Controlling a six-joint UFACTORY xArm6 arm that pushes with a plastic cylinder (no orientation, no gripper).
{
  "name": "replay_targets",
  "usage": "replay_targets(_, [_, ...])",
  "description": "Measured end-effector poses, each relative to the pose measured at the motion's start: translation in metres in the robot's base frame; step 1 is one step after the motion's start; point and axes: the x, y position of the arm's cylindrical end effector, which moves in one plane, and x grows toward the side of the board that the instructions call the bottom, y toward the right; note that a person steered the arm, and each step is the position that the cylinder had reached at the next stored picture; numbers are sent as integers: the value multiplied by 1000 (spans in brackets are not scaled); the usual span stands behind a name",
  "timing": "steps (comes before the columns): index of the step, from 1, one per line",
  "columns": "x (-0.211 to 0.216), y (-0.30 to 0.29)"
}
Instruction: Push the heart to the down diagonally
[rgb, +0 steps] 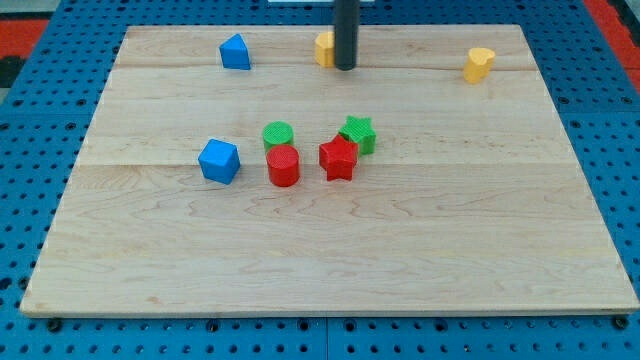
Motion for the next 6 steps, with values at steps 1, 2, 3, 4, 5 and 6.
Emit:
replay_targets(1, [-37,102])
replay_targets(2, [-13,174])
replay_targets(3, [47,164])
replay_targets(4, [47,184])
replay_targets(5, [61,212])
replay_targets(6, [95,153])
